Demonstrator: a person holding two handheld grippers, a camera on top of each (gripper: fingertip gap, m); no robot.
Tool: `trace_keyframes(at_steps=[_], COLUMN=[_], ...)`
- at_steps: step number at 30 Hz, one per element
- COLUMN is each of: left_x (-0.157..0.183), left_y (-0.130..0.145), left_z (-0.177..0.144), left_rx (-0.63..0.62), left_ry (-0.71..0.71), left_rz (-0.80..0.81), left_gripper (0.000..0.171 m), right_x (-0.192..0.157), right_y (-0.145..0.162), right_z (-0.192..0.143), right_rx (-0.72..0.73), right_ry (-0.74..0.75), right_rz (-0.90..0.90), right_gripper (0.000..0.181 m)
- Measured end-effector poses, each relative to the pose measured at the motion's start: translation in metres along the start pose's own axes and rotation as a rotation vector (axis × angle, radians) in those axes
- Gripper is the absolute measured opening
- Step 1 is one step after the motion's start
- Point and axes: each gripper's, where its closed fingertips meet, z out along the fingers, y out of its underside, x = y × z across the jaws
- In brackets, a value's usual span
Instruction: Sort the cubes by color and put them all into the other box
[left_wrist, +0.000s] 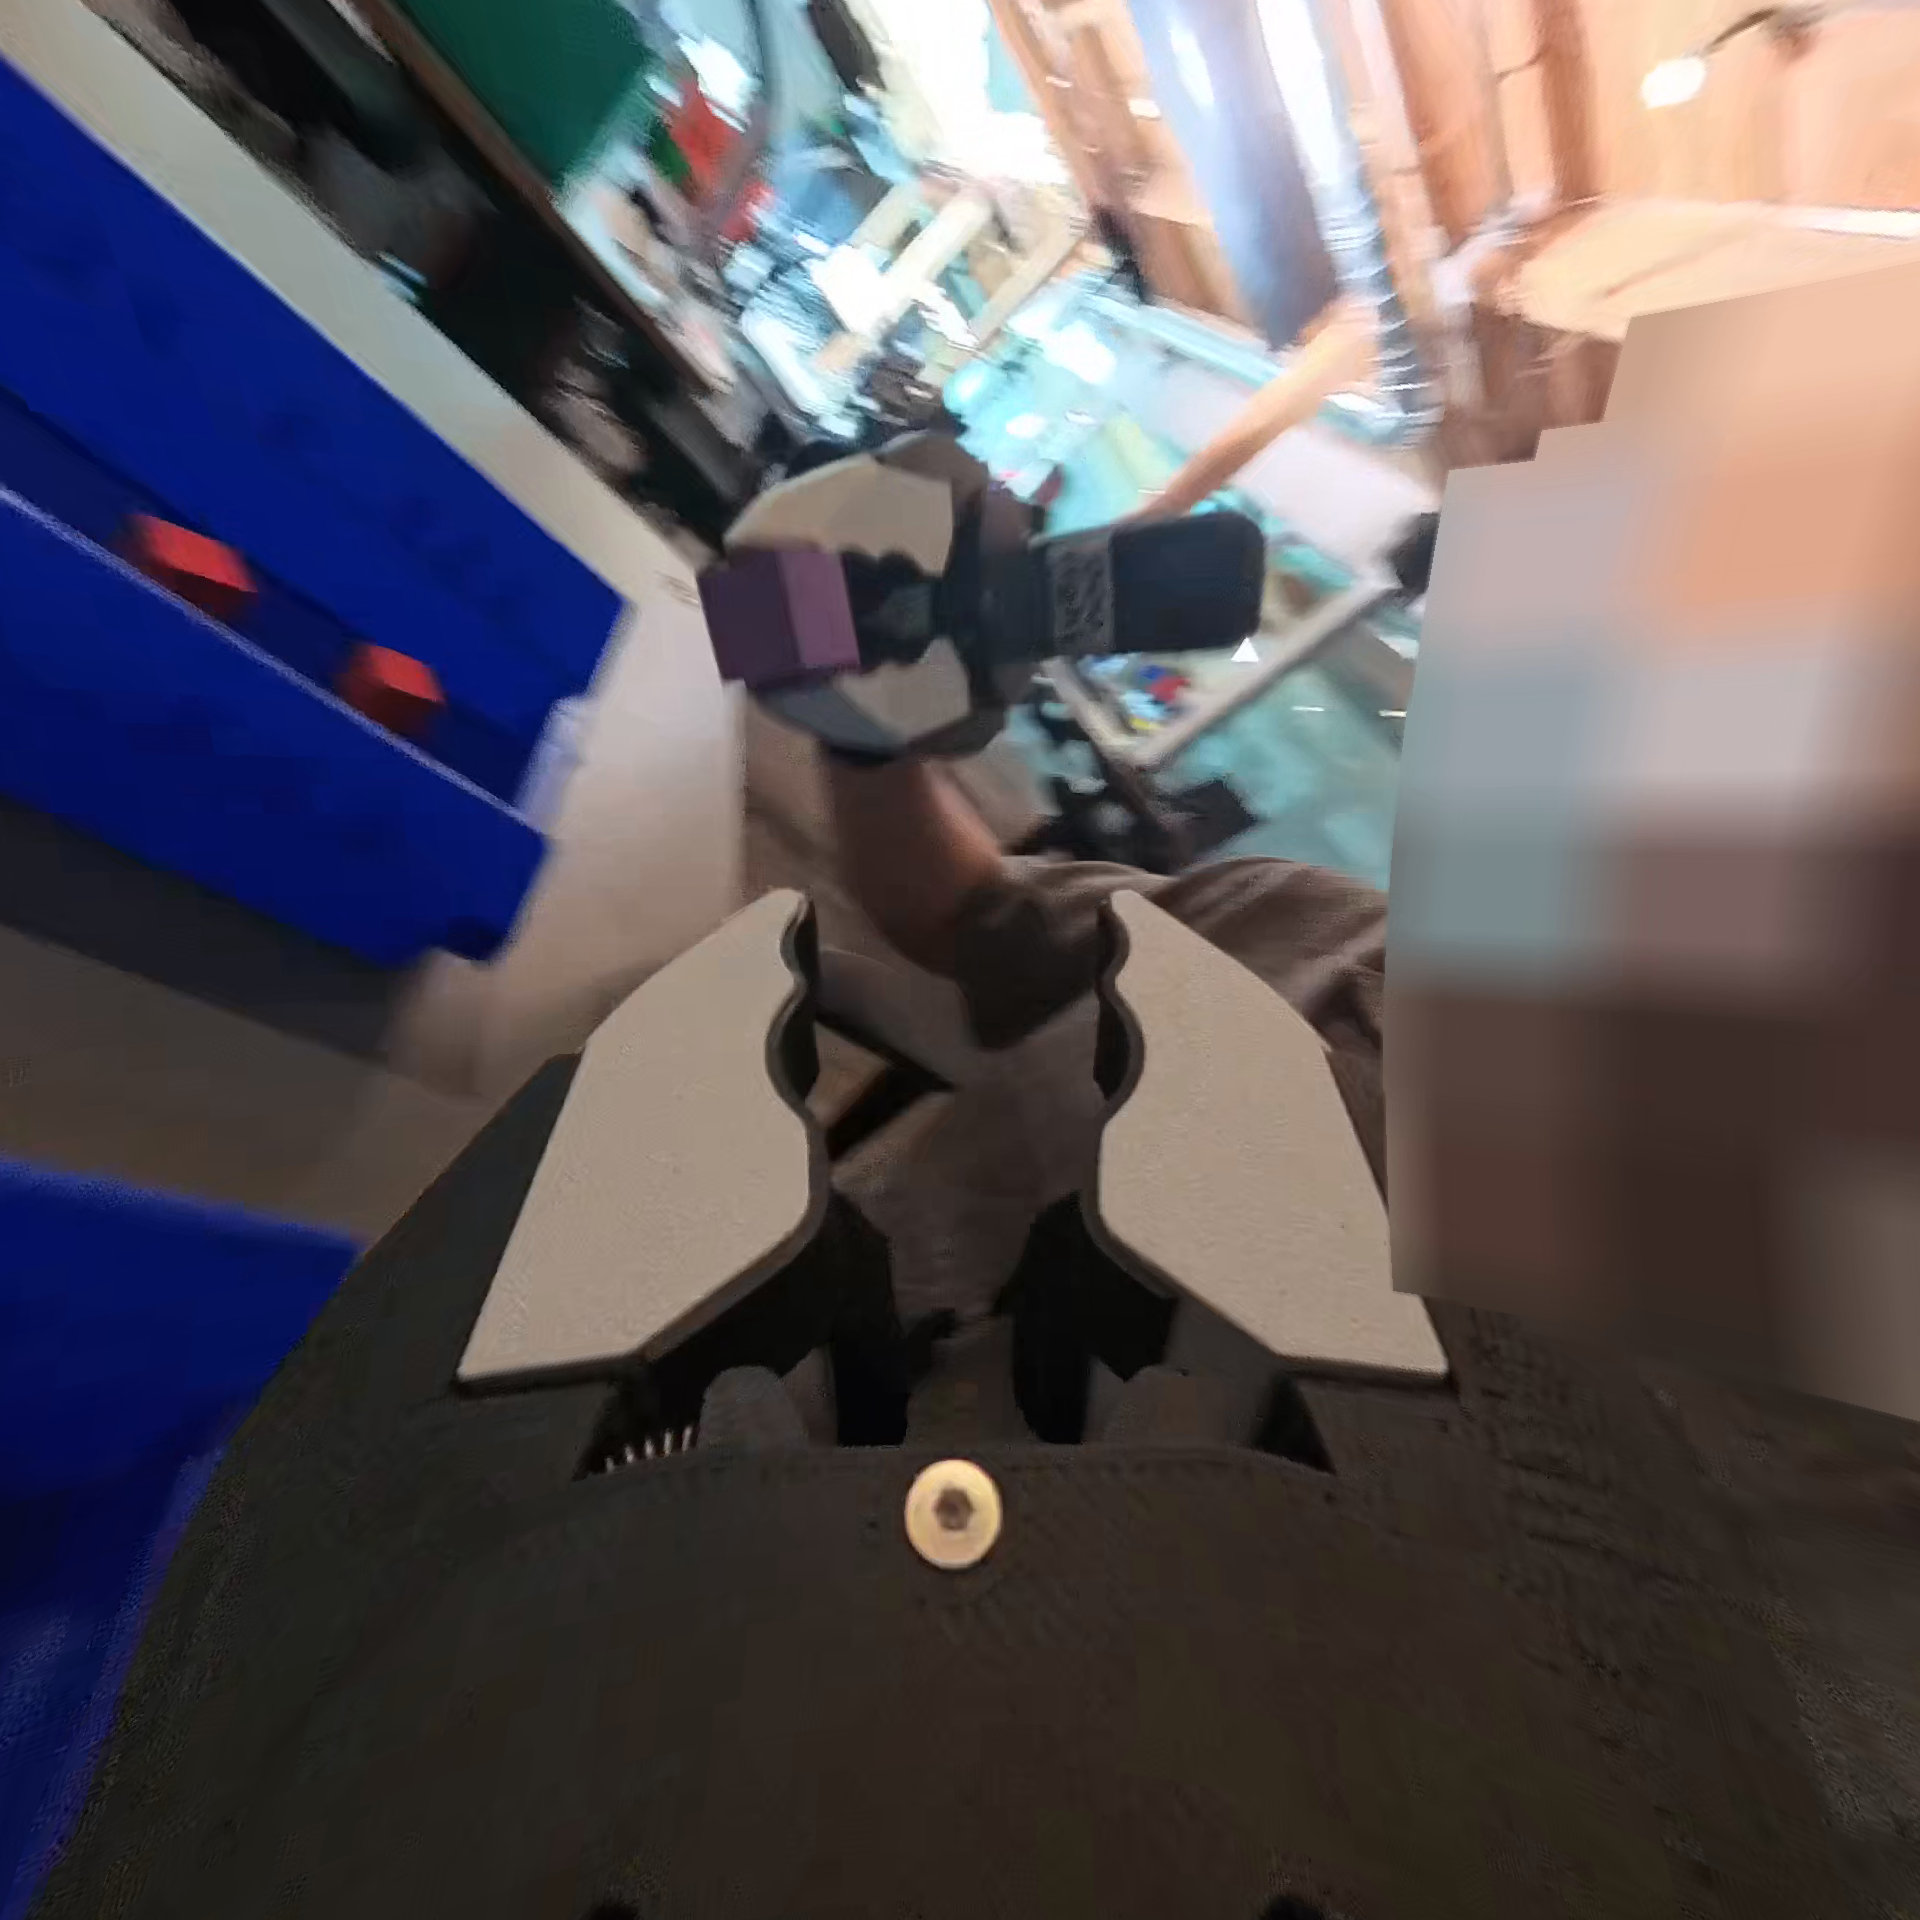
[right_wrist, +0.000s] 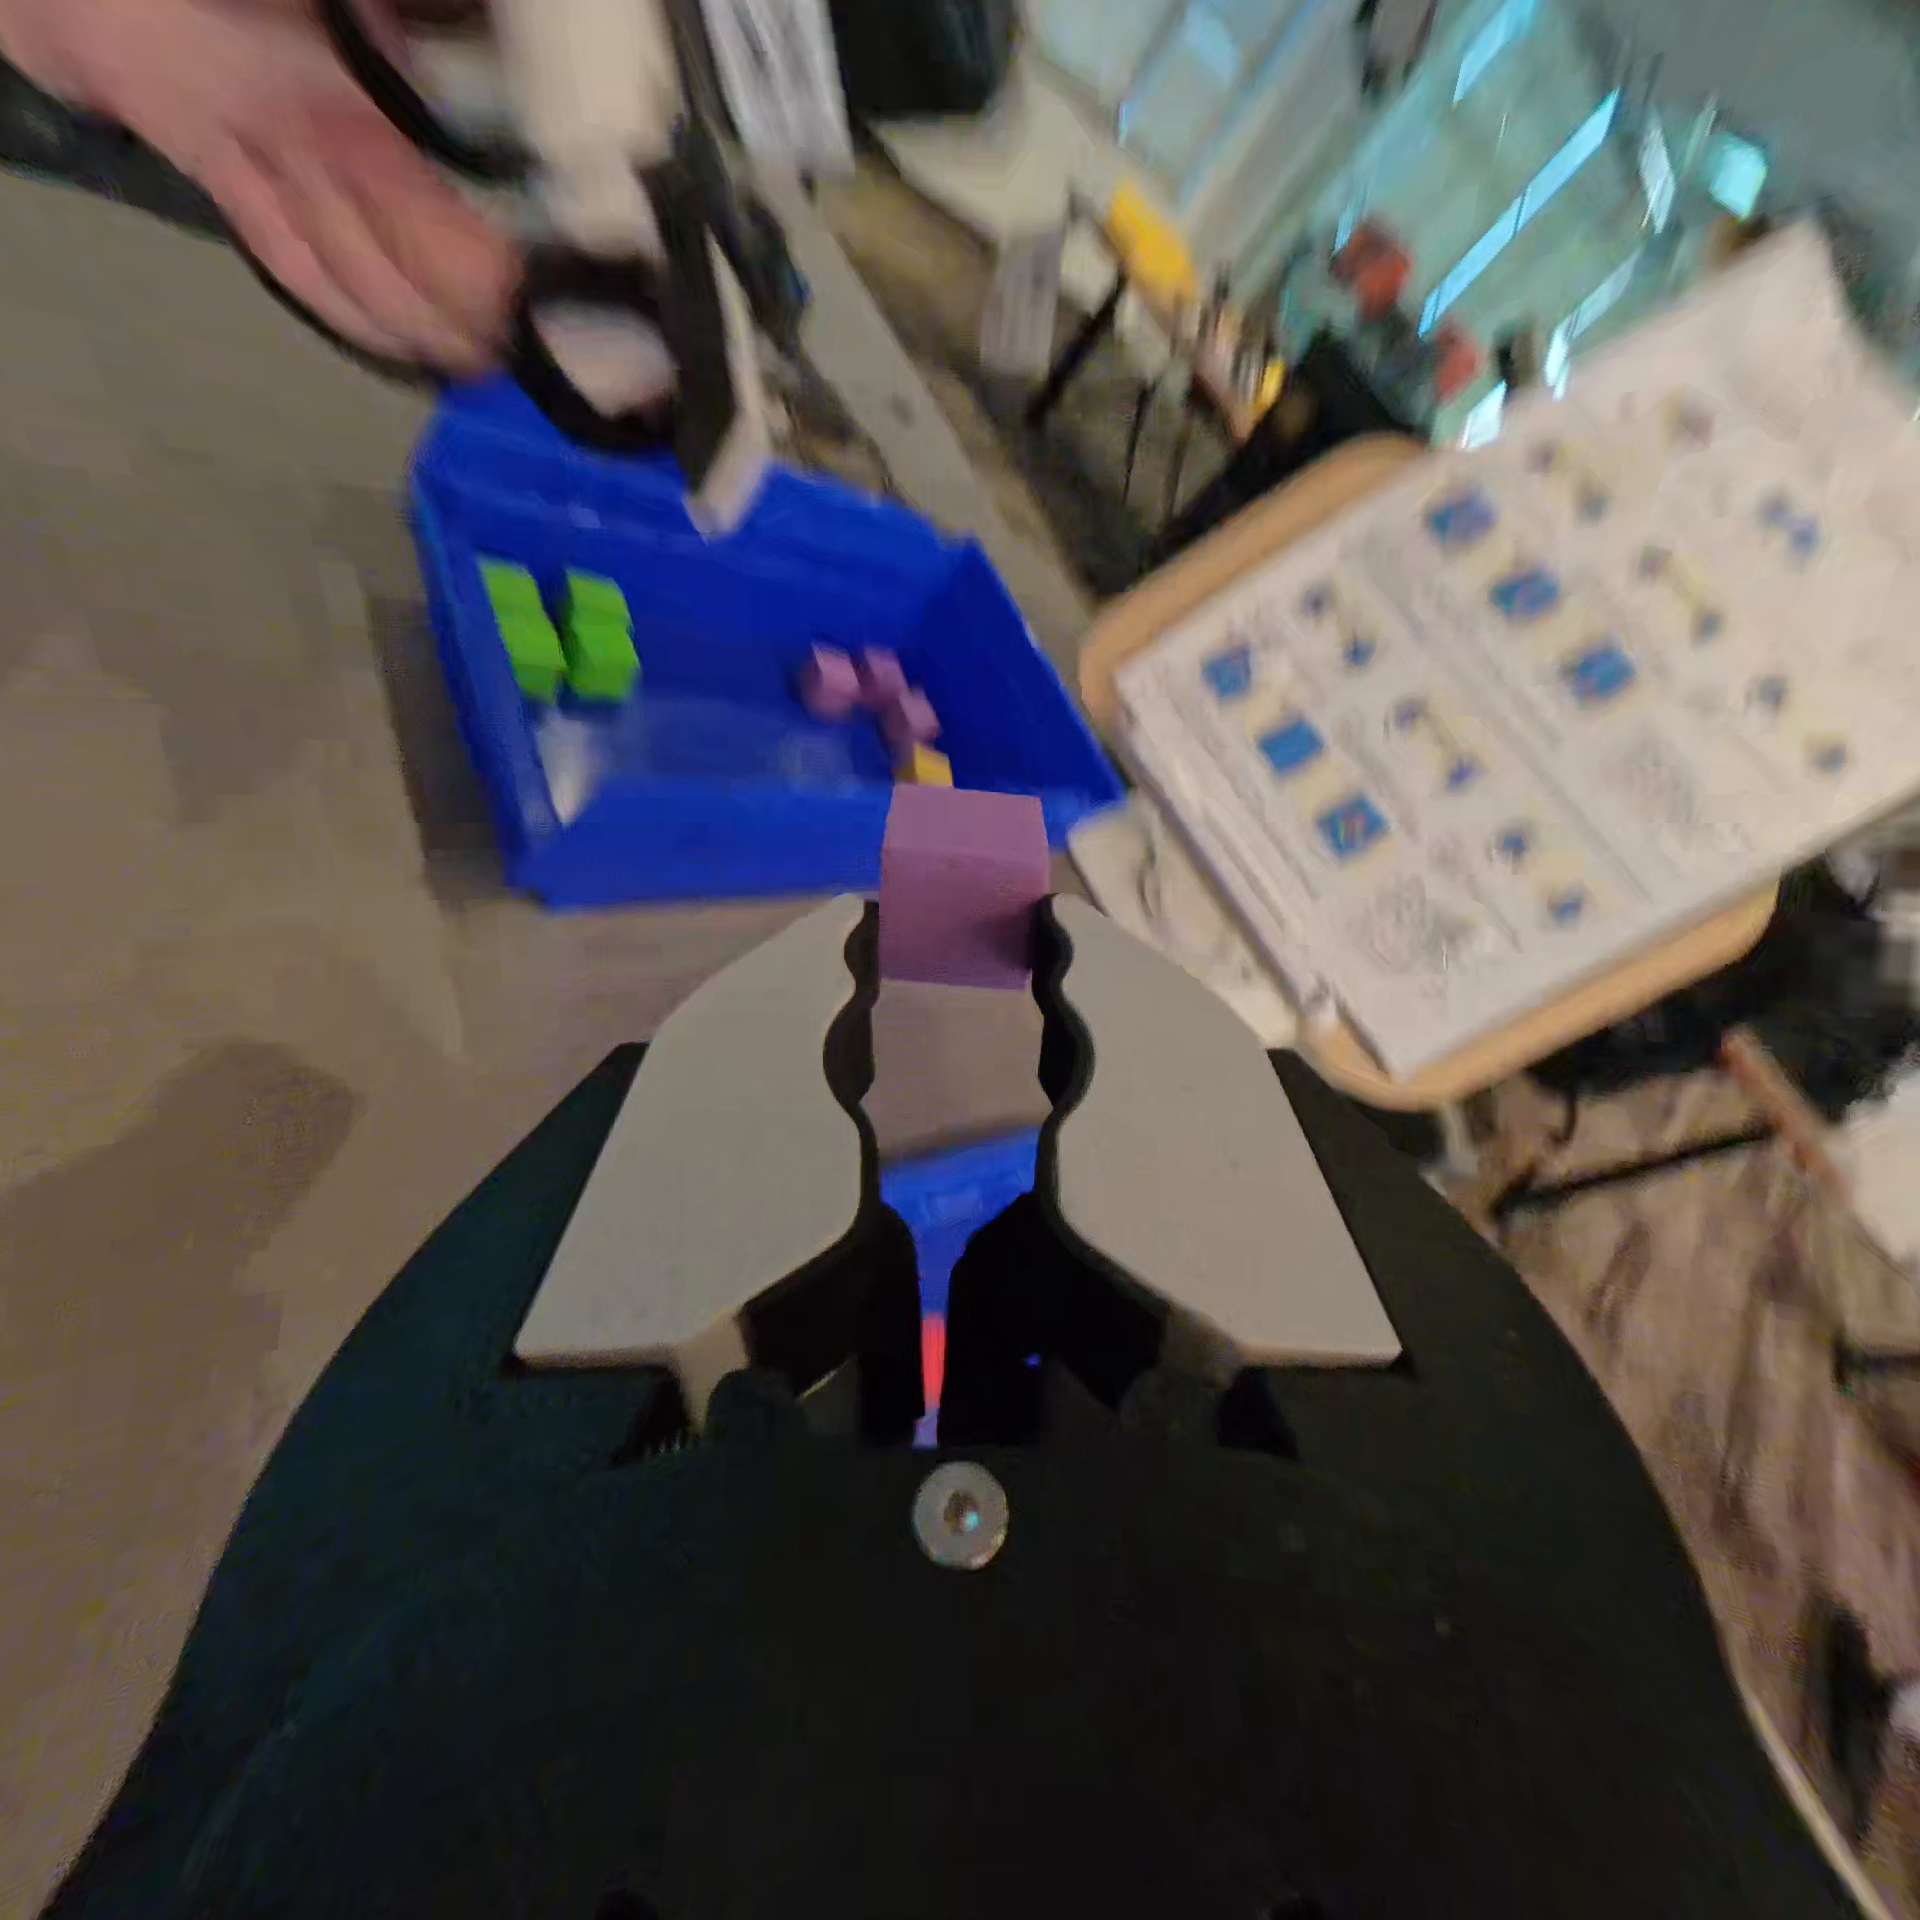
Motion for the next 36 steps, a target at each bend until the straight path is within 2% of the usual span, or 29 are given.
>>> trace_keyframes(at_steps=[1, 3, 5, 8, 12, 14, 17, 21, 24, 26, 29, 32, 34, 36], left_x=[-0.004, -0.014, -0.021, -0.020, -0.031, -0.050, -0.082, -0.106, -0.122, -0.133, -0.150, -0.162, -0.170, -0.176], left_y=[-0.002, -0.005, -0.006, -0.005, 0.000, 0.007, 0.017, 0.030, 0.034, 0.043, 0.059, 0.076, 0.081, 0.088], left_z=[-0.006, -0.018, -0.026, -0.032, -0.049, -0.072, -0.124, -0.148, -0.150, -0.149, -0.166, -0.178, -0.181, -0.177], left_rx=[0.011, 0.028, 0.039, 0.071, 0.034, 0.007, -0.080, -0.270, -0.419, -0.569, -0.858, -1.101, -1.179, -1.203], left_ry=[-0.089, -0.279, -0.432, -0.520, -0.657, -0.811, -1.108, -1.234, -1.267, -1.253, -1.277, -1.198, -1.148, -1.084], left_rz=[0.056, 0.153, 0.229, 0.271, 0.264, 0.230, 0.146, 0.065, 0.083, 0.116, 0.208, 0.273, 0.298, 0.279], left_gripper=[0.050, 0.046, 0.045, 0.044, 0.041, 0.041, 0.040, 0.040, 0.040, 0.040, 0.041, 0.041, 0.041, 0.042], right_x=[0.014, 0.028, 0.036, 0.036, 0.030, 0.023, 0.020, 0.018, 0.018, 0.023, 0.039, 0.056, 0.060, 0.061], right_y=[0.020, 0.068, 0.114, 0.168, 0.218, 0.236, 0.255, 0.263, 0.266, 0.266, 0.255, 0.234, 0.217, 0.205], right_z=[-0.004, -0.004, -0.001, 0.006, 0.020, 0.025, 0.029, 0.033, 0.034, 0.032, 0.024, 0.014, 0.009, 0.002], right_rx=[-0.074, -0.286, -0.489, -0.722, -0.929, -1.026, -1.144, -1.220, -1.236, -1.234, -1.166, -1.054, -0.962, -0.901], right_ry=[-0.018, -0.111, -0.176, -0.309, -0.442, -0.495, -0.522, -0.528, -0.515, -0.480, -0.390, -0.278, -0.222, -0.173], right_rz=[0.050, 0.153, 0.163, 0.185, 0.200, 0.202, 0.182, 0.175, 0.175, 0.166, 0.177, 0.165, 0.173, 0.166], right_gripper=[0.028, 0.028, 0.028, 0.028, 0.029, 0.029, 0.029, 0.029, 0.045, 0.051, 0.055, 0.057, 0.054, 0.053])
